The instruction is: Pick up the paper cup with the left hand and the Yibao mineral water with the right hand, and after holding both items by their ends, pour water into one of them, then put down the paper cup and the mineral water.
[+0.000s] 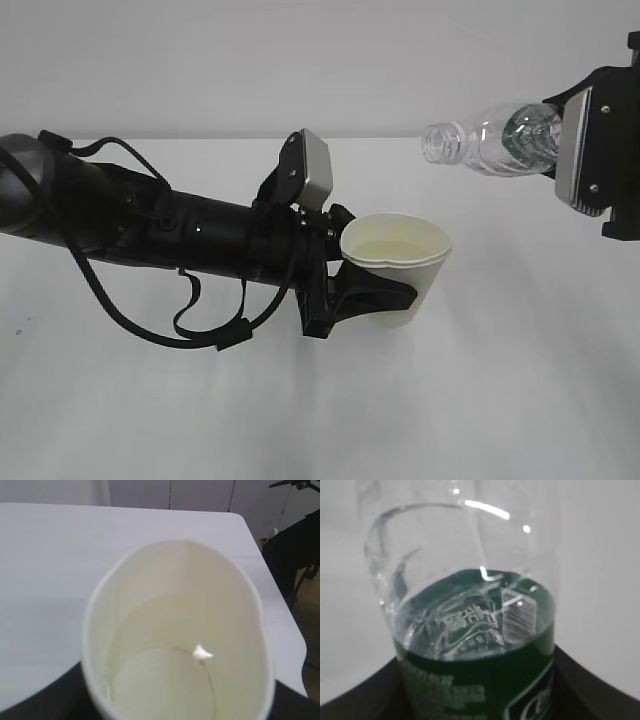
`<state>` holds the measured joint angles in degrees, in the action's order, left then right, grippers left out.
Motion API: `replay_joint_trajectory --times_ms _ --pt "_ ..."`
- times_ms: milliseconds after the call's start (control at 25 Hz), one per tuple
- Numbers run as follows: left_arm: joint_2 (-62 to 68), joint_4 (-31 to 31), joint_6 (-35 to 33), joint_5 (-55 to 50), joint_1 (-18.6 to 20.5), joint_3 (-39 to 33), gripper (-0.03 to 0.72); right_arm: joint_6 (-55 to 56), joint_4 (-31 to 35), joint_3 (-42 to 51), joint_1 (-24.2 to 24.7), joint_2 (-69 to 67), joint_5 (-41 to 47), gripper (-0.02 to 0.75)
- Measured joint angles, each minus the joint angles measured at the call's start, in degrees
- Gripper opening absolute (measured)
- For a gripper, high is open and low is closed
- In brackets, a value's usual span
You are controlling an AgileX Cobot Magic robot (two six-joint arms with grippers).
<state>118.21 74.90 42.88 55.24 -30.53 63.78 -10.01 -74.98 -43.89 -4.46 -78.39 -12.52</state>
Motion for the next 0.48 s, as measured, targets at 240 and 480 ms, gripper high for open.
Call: replay_joint_trajectory --times_ms 240,480 --pt "0.0 0.0 0.0 -0.1 0.0 0.0 0.426 2.7 0.0 0.0 0.0 0.0 0.0 0.462" --pt "0.0 0.0 0.1 -0.1 0.0 0.0 0.426 5.5 0.0 0.0 0.0 0.0 0.0 0.462"
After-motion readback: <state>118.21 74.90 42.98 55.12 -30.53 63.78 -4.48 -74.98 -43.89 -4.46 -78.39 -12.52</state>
